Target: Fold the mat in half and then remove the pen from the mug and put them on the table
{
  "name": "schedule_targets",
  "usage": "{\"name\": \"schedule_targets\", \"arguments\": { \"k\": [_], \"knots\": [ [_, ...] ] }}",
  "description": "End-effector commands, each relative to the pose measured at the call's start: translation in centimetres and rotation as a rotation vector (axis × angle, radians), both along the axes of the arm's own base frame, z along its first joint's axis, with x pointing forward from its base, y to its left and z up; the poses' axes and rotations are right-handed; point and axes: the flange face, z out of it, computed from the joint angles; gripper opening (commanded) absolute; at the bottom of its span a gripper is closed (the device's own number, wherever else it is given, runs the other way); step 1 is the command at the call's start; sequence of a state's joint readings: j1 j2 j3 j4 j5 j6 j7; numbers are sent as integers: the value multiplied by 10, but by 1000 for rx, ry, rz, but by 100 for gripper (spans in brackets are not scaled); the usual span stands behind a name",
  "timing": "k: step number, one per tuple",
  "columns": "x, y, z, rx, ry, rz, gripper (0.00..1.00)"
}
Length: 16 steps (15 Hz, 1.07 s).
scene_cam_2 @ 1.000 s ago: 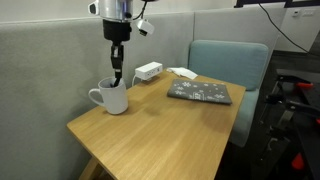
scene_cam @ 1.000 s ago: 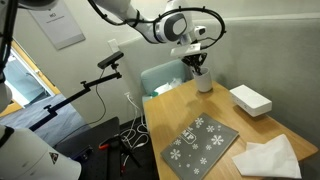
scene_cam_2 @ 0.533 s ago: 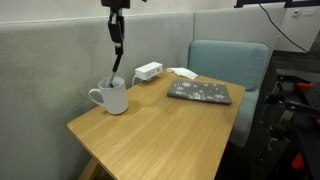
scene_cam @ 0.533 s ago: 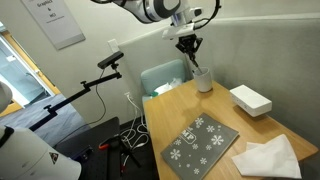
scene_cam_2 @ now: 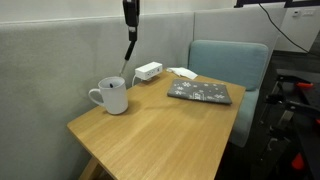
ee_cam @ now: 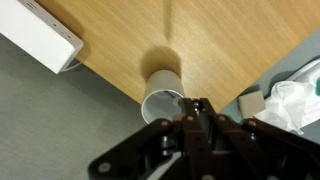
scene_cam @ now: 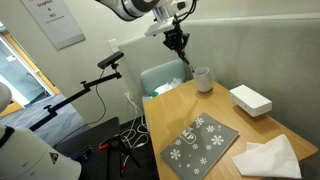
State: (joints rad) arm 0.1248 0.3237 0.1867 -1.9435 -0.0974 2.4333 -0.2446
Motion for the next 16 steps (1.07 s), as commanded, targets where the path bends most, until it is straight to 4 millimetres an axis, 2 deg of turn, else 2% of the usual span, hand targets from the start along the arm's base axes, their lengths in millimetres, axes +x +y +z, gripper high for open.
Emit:
{"name": "schedule_targets", "arguments": {
  "k": [1, 4, 7, 9, 11, 16],
  "knots": [
    [-51, -8, -3, 2, -143, -114, 3],
    [-74, -25, -15, 3, -250, -215, 3],
    [-88, -51, -20, -32, -301, -327, 3],
    [-96, -61, -28, -80, -313, -388, 3],
    [-105, -64, -39, -102, -326, -429, 3],
    [-117, -63, -84, -131, -267, -466, 3]
  ]
}}
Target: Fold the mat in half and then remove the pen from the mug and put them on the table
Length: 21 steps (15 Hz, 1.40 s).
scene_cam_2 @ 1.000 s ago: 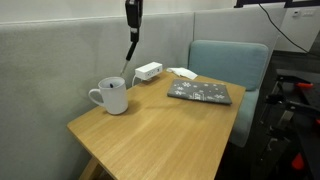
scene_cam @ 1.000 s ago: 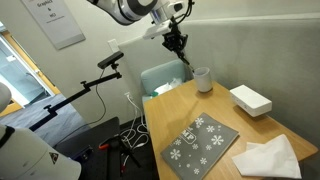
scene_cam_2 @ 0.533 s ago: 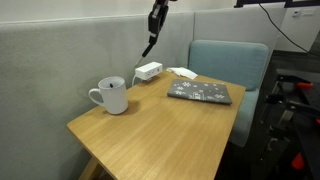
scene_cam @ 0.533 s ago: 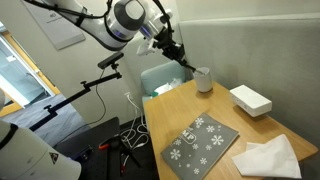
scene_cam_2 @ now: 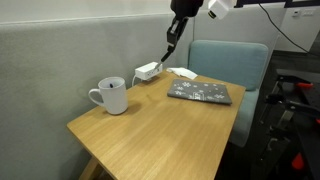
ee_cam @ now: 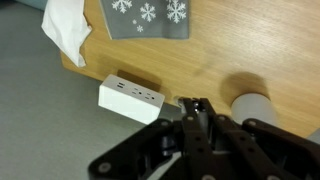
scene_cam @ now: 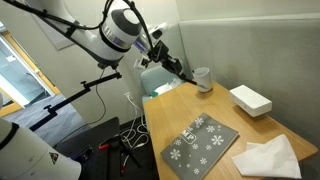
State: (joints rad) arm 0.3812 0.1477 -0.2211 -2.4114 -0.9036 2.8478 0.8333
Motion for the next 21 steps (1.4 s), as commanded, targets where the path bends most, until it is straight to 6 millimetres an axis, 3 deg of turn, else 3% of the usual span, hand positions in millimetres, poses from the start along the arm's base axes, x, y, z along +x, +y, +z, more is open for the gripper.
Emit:
{"name": "schedule_targets", "arguments": {
  "k": [1, 6, 10, 11, 13, 21],
  "knots": [
    [-8, 4, -27, -15, 42, -25, 3],
    [-10, 7, -74, -50, 129, -25, 3],
    [-10, 5, -96, -67, 167, -23, 3],
    [-9, 4, -99, -70, 171, -21, 36],
    [-8, 3, -101, -72, 176, -17, 42],
    [-6, 1, -79, -20, 176, 37, 99]
  ]
}}
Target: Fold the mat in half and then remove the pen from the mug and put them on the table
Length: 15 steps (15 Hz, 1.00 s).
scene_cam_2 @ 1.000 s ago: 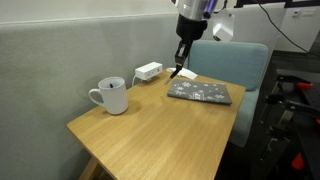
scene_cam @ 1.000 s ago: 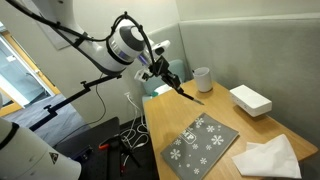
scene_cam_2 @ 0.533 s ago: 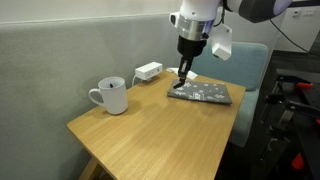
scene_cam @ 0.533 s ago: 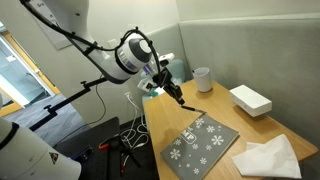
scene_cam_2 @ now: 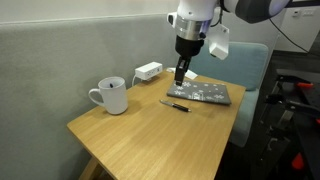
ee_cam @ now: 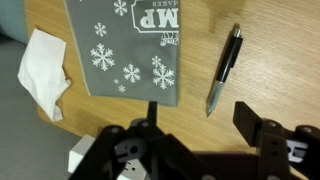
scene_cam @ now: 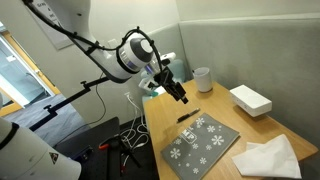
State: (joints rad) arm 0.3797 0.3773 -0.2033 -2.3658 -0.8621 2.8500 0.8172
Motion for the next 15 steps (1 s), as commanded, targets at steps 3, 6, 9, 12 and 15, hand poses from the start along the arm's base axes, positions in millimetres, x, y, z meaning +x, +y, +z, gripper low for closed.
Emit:
{"name": "schedule_targets", "arguments": {
  "k": [3, 6, 9, 12, 15],
  "knots": [
    [17, -1, 42, 113, -8, 78, 100],
    [42, 3, 63, 229, -7, 88, 100],
    [78, 13, 89, 381, -2, 67, 100],
    [113, 17, 115, 488, 20, 9, 100],
    [139, 14, 131, 526, 65, -58, 100]
  ]
}}
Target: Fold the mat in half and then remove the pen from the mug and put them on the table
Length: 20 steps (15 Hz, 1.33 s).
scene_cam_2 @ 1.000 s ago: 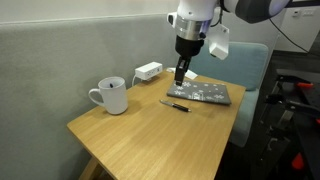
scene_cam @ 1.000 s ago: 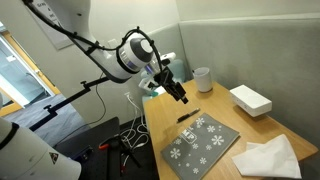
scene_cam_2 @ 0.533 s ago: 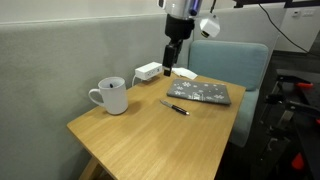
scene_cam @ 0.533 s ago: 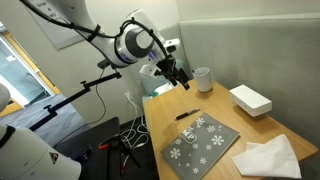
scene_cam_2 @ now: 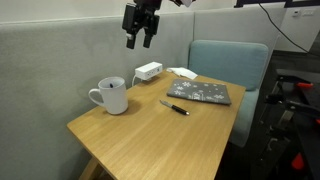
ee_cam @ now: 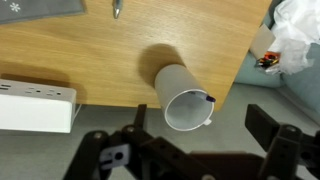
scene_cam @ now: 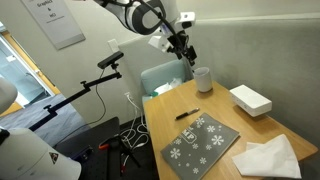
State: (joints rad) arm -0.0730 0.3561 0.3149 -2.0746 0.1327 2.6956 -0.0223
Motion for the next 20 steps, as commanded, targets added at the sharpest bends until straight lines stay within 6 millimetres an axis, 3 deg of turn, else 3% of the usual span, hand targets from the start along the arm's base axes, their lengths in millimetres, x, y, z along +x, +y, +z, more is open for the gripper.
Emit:
{"name": "schedule_targets", "arguments": {
  "k": [1, 2, 3, 7, 15, 20],
  "knots": [
    [32, 0, 13, 42, 68, -33, 100],
    [37, 0, 12, 37, 95, -19, 100],
    [23, -3, 13, 24, 55, -22, 100],
    [26, -3, 10, 16, 63, -23, 100],
    [44, -20, -4, 171, 214, -440, 100],
    [62, -13, -18, 200, 404, -618, 100]
  ]
}}
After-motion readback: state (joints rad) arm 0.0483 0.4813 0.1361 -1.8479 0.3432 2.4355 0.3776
